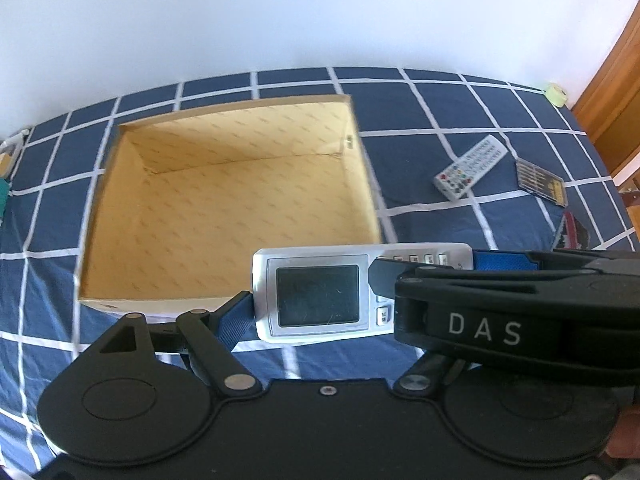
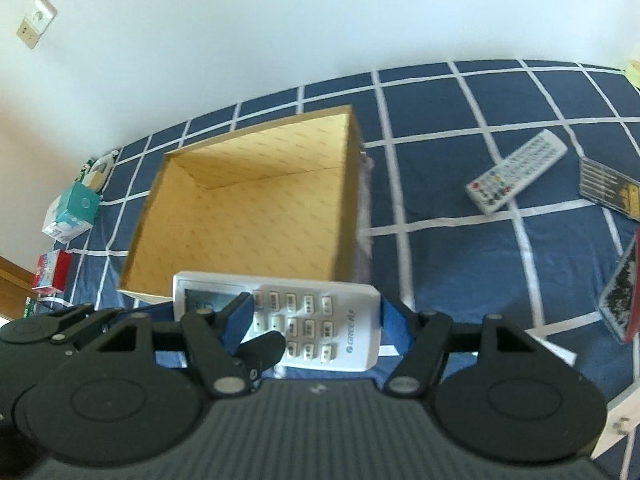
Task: Organize objects
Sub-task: 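Lift the white remote with the right gripper and carry it into the box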
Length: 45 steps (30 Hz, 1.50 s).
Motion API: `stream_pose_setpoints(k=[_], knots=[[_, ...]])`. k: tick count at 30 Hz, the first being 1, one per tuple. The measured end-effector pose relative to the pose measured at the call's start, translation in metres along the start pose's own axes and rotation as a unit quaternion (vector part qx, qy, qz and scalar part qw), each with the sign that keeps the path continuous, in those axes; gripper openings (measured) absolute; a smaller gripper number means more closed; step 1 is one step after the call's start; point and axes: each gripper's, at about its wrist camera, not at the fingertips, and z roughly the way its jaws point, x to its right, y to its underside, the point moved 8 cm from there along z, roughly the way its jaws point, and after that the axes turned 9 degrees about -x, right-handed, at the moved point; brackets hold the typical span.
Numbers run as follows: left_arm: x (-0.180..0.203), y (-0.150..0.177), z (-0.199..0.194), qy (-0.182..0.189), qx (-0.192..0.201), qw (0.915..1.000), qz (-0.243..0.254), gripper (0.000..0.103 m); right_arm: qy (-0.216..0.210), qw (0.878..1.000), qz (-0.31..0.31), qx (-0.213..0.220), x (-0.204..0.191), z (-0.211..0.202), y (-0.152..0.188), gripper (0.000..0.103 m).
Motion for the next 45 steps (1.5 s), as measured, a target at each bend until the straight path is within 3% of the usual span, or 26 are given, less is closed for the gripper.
stream_pose_setpoints(k=[12,20,37,45], knots=[[-0.069,-0.014,-0.004,0.003,0.016,0.9997,-0.015,0.079,0.002,1.000,-0.016,0.012,-0.071,0.026,-0.018,0.068],[-0.102,-0.046,0.014,0.002,0.018,0.9991,-0.038,0.079,0.001,0.999,-0.037,0.005,-0.095,0.055,-0.054,0.068],[-0.139,-0.120,0.117,0.018,-0.033,0.9969,-0.069,0.079,0.011,0.998,-0.041,-0.051,-0.079,0.164,-0.139,0.068],[-0.150,-0.140,0.159,0.021,-0.051,0.9958,-0.073,0.079,0.013,0.997,-0.037,-0.068,-0.068,0.210,-0.164,0.068]])
